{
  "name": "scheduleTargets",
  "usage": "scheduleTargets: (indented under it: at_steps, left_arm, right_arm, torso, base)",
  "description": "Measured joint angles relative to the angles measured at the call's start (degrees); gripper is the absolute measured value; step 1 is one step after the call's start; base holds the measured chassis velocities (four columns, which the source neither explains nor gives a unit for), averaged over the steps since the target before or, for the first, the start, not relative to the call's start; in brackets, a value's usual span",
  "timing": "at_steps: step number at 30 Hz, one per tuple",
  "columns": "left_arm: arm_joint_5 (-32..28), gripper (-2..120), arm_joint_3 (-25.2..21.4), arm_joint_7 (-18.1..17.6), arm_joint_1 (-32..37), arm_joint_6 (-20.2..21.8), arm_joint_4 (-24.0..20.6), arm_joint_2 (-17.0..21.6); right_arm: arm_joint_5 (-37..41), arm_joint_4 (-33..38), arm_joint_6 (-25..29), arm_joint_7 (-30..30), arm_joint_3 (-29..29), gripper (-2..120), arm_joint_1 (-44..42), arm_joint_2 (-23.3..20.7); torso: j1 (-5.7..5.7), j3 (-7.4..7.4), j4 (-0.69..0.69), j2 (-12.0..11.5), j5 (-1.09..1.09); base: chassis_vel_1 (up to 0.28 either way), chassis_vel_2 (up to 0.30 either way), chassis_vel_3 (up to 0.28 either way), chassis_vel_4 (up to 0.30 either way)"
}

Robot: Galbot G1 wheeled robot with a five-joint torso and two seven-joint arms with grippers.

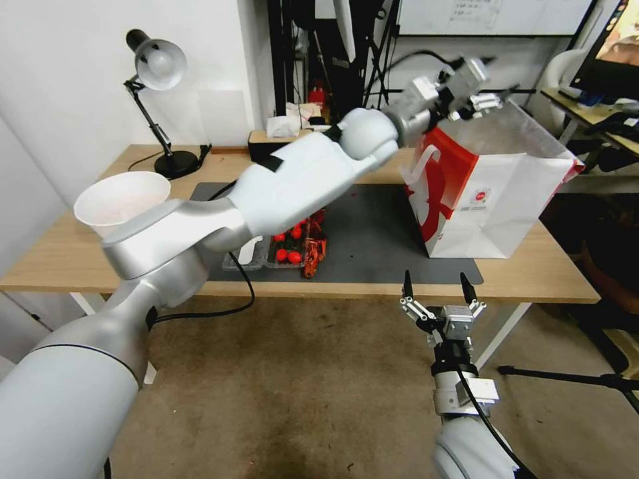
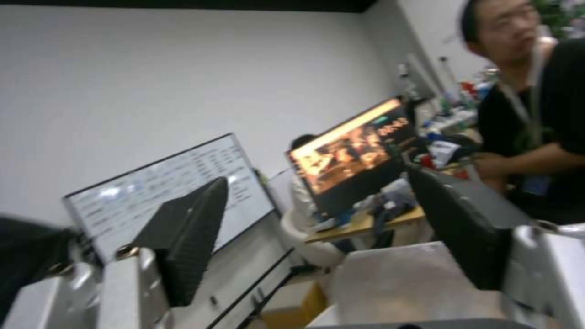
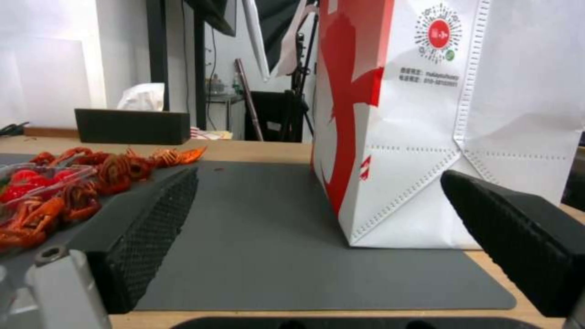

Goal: Pick up the trash from the table and place it into the takeout bag.

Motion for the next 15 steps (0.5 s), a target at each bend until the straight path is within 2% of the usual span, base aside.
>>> scheduleTargets:
  at_steps: [2, 3, 6, 7, 9, 11, 12, 15]
  left_arm:
    - [-0.72, 89, -1.81, -2.22, 1.37, 1.09, -3.31, 3.52]
    - [-0.72, 89, -1.81, -2.22, 1.37, 1.09, -3.31, 3.52]
    - [-1.75, 99, -5.16, -6.31, 5.04, 4.25, -9.84, 10.59]
    - [-1.75, 99, -5.16, -6.31, 5.04, 4.25, -9.84, 10.59]
    - [-2.73, 100, -7.76, -8.95, 8.73, 5.83, -15.17, 15.52]
    - [-2.96, 100, -9.28, -9.97, 10.87, 6.56, -17.51, 17.95]
    - [-2.96, 100, -9.28, -9.97, 10.87, 6.56, -17.51, 17.95]
    - [-3.0, 100, -11.31, -10.77, 14.44, 7.28, -20.89, 22.23]
  right_arm:
    - [-0.01, 0.0, 0.0, 0.0, 0.0, 100, 0.03, 0.03]
    - [-0.01, 0.0, 0.0, 0.0, 0.0, 100, 0.03, 0.03]
    - [-0.04, 0.0, 0.0, 0.0, -0.05, 100, -0.01, 0.06]
    - [-0.04, 0.0, 0.0, 0.0, -0.05, 100, -0.01, 0.06]
    - [-0.08, -0.02, 0.0, -0.01, -0.06, 100, -0.23, 0.07]
    - [-0.1, -0.02, 0.0, -0.02, -0.07, 100, -0.34, 0.05]
    - [-0.1, -0.02, 0.0, -0.02, -0.07, 100, -0.34, 0.05]
    - [-0.16, 0.0, -0.04, -0.06, -0.12, 100, -0.5, -0.03]
  torso:
    - [0.0, 0.0, -0.01, 0.0, -0.01]
    - [0.0, 0.0, -0.01, 0.0, -0.01]
    - [0.0, 0.0, 0.03, 0.0, -0.02]
    - [0.0, 0.0, 0.03, 0.0, -0.02]
    - [0.0, 0.0, 0.01, 0.0, -0.02]
    - [0.0, 0.0, 0.01, 0.0, -0.02]
    - [0.0, 0.0, 0.01, 0.0, -0.02]
    - [0.0, 0.0, 0.01, 0.01, -0.01]
  base:
    - [0.0, 0.0, 0.0, 0.0]
    - [0.0, 0.0, 0.0, 0.0]
    - [0.0, 0.0, 0.0, 0.0]
    - [0.0, 0.0, 0.0, 0.0]
    - [0.0, 0.0, 0.0, 0.0]
    - [0.0, 0.0, 0.0, 0.0]
    - [0.0, 0.0, 0.0, 0.0]
    - [0.0, 0.0, 0.0, 0.0]
